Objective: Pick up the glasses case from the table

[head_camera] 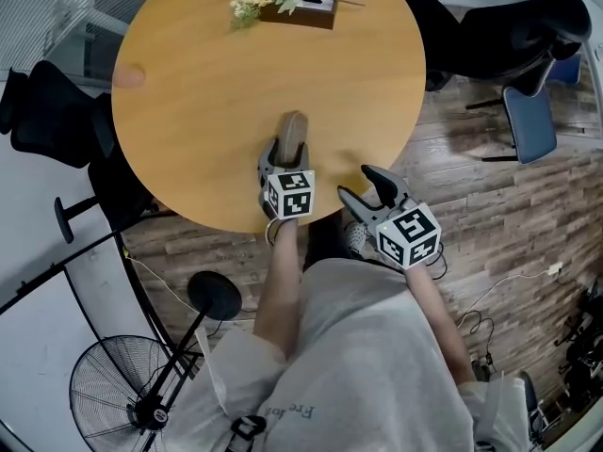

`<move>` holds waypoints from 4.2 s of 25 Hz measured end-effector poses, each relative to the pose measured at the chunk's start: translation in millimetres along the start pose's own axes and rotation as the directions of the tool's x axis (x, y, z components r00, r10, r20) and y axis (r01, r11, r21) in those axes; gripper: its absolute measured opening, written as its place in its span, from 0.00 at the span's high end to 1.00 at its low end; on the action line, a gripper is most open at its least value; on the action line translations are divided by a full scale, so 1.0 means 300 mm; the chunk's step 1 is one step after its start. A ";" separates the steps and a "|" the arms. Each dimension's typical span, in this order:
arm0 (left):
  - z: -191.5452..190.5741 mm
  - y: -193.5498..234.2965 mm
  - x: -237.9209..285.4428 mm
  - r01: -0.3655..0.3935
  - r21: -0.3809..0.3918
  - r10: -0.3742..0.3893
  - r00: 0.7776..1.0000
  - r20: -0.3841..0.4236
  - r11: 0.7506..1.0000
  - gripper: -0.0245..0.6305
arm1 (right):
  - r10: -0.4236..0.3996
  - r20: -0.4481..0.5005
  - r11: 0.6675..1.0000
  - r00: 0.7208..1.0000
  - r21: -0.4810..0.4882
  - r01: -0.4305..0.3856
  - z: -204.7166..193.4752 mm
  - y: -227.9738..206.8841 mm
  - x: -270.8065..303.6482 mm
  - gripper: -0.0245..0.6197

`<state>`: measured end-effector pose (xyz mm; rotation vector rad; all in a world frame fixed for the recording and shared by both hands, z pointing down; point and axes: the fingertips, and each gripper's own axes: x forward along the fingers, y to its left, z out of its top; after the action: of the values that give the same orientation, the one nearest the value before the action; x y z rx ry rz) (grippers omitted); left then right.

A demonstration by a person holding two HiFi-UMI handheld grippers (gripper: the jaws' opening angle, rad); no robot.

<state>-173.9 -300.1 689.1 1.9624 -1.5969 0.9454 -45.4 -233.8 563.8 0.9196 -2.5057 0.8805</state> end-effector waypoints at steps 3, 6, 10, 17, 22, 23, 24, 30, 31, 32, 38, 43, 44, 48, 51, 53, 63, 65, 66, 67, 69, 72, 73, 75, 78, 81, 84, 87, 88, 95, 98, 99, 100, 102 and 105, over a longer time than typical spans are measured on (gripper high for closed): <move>0.002 0.002 0.002 0.026 -0.037 -0.025 1.000 0.017 0.999 0.59 | -0.002 -0.005 1.000 1.000 0.002 0.002 -0.007 -0.004 -0.002 0.58; -0.002 -0.001 0.002 0.056 -0.078 -0.055 0.998 0.025 0.995 0.60 | -0.008 -0.006 1.000 1.000 0.005 0.008 -0.013 -0.009 -0.010 0.58; 0.005 -0.010 0.000 0.105 -0.151 -0.100 0.994 0.043 0.983 0.60 | -0.019 -0.004 1.000 1.000 0.009 0.019 -0.021 -0.016 -0.023 0.58; 0.015 -0.026 -0.009 0.152 -0.216 -0.139 0.988 0.071 0.965 0.61 | -0.029 0.006 0.999 1.000 0.017 0.029 -0.034 -0.019 -0.048 0.58; 0.031 -0.048 -0.028 0.178 -0.232 -0.159 0.982 0.098 0.956 0.61 | -0.039 0.018 0.999 0.999 0.020 0.039 -0.043 -0.020 -0.073 0.58; 0.036 -0.053 -0.036 0.181 -0.233 -0.160 0.982 0.104 0.956 0.61 | -0.041 0.021 0.999 0.999 0.020 0.040 -0.045 -0.019 -0.082 0.58; 0.042 -0.060 -0.045 0.182 -0.227 -0.161 0.981 0.110 0.957 0.61 | -0.043 0.024 0.999 0.999 0.019 0.042 -0.047 -0.018 -0.091 0.58; 0.068 -0.114 -0.093 0.215 -0.214 -0.185 0.971 0.151 0.953 0.61 | -0.056 0.046 0.998 0.997 0.016 0.055 -0.059 -0.016 -0.150 0.58; 0.069 -0.123 -0.100 0.219 -0.216 -0.188 0.970 0.157 0.951 0.61 | -0.058 0.051 0.998 0.997 0.016 0.057 -0.062 -0.016 -0.160 0.58; 0.071 -0.131 -0.109 0.224 -0.220 -0.191 0.968 0.163 0.949 0.61 | -0.059 0.055 0.998 0.997 0.014 0.059 -0.064 -0.017 -0.171 0.58; 0.066 -0.198 -0.190 0.269 -0.231 -0.223 0.953 0.208 0.935 0.61 | -0.068 0.082 0.998 0.994 0.008 0.067 -0.089 -0.002 -0.241 0.58; 0.045 -0.251 -0.265 0.299 -0.236 -0.246 0.942 0.230 0.925 0.61 | -0.073 0.095 0.997 0.993 -0.002 0.073 -0.116 0.024 -0.298 0.58; 0.042 -0.260 -0.281 0.305 -0.237 -0.250 0.939 0.235 0.922 0.61 | -0.075 0.092 0.997 0.993 -0.005 0.075 -0.129 0.029 -0.305 0.58; 0.030 -0.309 -0.348 0.344 -0.247 -0.279 0.924 0.263 0.906 0.61 | -0.095 0.084 0.996 0.992 0.007 0.094 -0.182 0.033 -0.346 0.58; 0.023 -0.335 -0.398 0.365 -0.254 -0.293 0.914 0.280 0.896 0.61 | -0.109 0.101 0.994 0.989 0.013 0.108 -0.193 0.034 -0.381 0.58; 0.020 -0.350 -0.436 0.375 -0.254 -0.299 0.908 0.292 0.891 0.61 | -0.115 0.116 0.993 0.987 0.015 0.114 -0.203 0.037 -0.407 0.58; 0.006 -0.491 -0.598 0.431 -0.222 -0.346 0.875 0.338 0.874 0.61 | -0.153 0.158 0.988 0.975 0.037 0.149 -0.313 0.044 -0.554 0.58; 0.004 -0.516 -0.627 0.440 -0.222 -0.351 0.870 0.346 0.870 0.61 | -0.149 0.168 0.989 0.974 0.027 0.147 -0.319 0.059 -0.569 0.58; 0.003 -0.525 -0.641 0.443 -0.224 -0.352 0.868 0.350 0.868 0.61 | -0.146 0.176 0.989 0.974 0.024 0.144 -0.318 0.066 -0.575 0.58; 0.002 -0.533 -0.656 0.447 -0.228 -0.353 0.865 0.356 0.865 0.61 | -0.144 0.184 0.990 0.972 0.023 0.142 -0.316 0.072 -0.580 0.58; -0.002 -0.544 -0.685 0.453 -0.236 -0.353 0.861 0.366 0.860 0.61 | -0.139 0.202 0.990 0.969 0.019 0.138 -0.309 0.085 -0.592 0.58; -0.004 -0.549 -0.730 0.460 -0.253 -0.346 0.854 0.390 0.851 0.61 | -0.133 0.219 0.991 0.967 0.004 0.135 -0.301 0.105 -0.608 0.58; -0.005 -0.548 -0.746 0.465 -0.264 -0.342 0.849 0.402 0.845 0.61 | -0.130 0.222 0.991 0.966 -0.001 0.133 -0.301 0.113 -0.612 0.58; -0.014 -0.542 -0.781 0.473 -0.282 -0.334 0.842 0.424 0.835 0.61 | -0.122 0.225 0.992 0.967 -0.009 0.128 -0.304 0.133 -0.615 0.58; -0.045 -0.522 -0.824 0.468 -0.293 -0.316 0.840 0.441 0.834 0.61 | -0.108 0.231 0.993 0.967 -0.013 0.114 -0.314 0.165 -0.611 0.58; -0.088 -0.489 -0.854 0.453 -0.322 -0.281 0.842 0.461 0.831 0.61 | -0.085 0.227 0.995 0.970 -0.035 0.096 -0.331 0.200 -0.603 0.58; -0.143 -0.465 -0.893 0.426 -0.335 -0.244 0.849 0.468 0.840 0.61 | -0.067 0.216 0.995 0.974 -0.053 0.081 -0.354 0.235 -0.599 0.58; -0.182 -0.424 -0.929 0.408 -0.352 -0.215 0.853 0.476 0.842 0.61 | -0.054 0.209 0.996 0.976 -0.065 0.069 -0.361 0.270 -0.577 0.59; -0.195 -0.408 -0.939 0.404 -0.361 -0.204 0.854 0.480 0.841 0.61 | -0.047 0.206 0.996 0.977 -0.070 0.063 -0.365 0.285 -0.568 0.59; -0.240 -0.356 -0.980 0.388 -0.388 -0.164 0.851 0.498 0.836 0.61 | -0.028 0.196 0.994 0.980 -0.096 0.048 -0.382 0.332 -0.545 0.60; -0.233 -0.351 -0.986 0.394 -0.385 -0.167 0.847 0.505 0.835 0.61 | -0.036 0.201 0.994 0.979 -0.097 0.057 -0.376 0.336 -0.550 0.61; -0.229 -0.351 -0.986 0.396 -0.385 -0.167 0.845 0.508 0.834 0.61 | -0.039 0.203 0.993 0.978 -0.097 0.059 -0.374 0.336 -0.552 0.61; -0.226 -0.352 -0.986 0.398 -0.384 -0.168 0.843 0.510 0.833 0.61 | -0.041 0.204 0.993 0.978 -0.098 0.062 -0.372 0.335 -0.555 0.62; -0.219 -0.358 -0.983 0.401 -0.381 -0.171 0.841 0.513 0.833 0.61 | -0.047 0.208 0.993 0.977 -0.096 0.068 -0.370 0.328 -0.561 0.64; -0.212 -0.364 -0.978 0.405 -0.375 -0.177 0.839 0.514 0.834 0.61 | -0.056 0.212 0.993 0.976 -0.090 0.077 -0.369 0.315 -0.565 0.66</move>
<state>-112.5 -33.0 524.8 2.0691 -1.4883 -0.0646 26.3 -26.1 523.0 1.1077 -2.6486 0.6640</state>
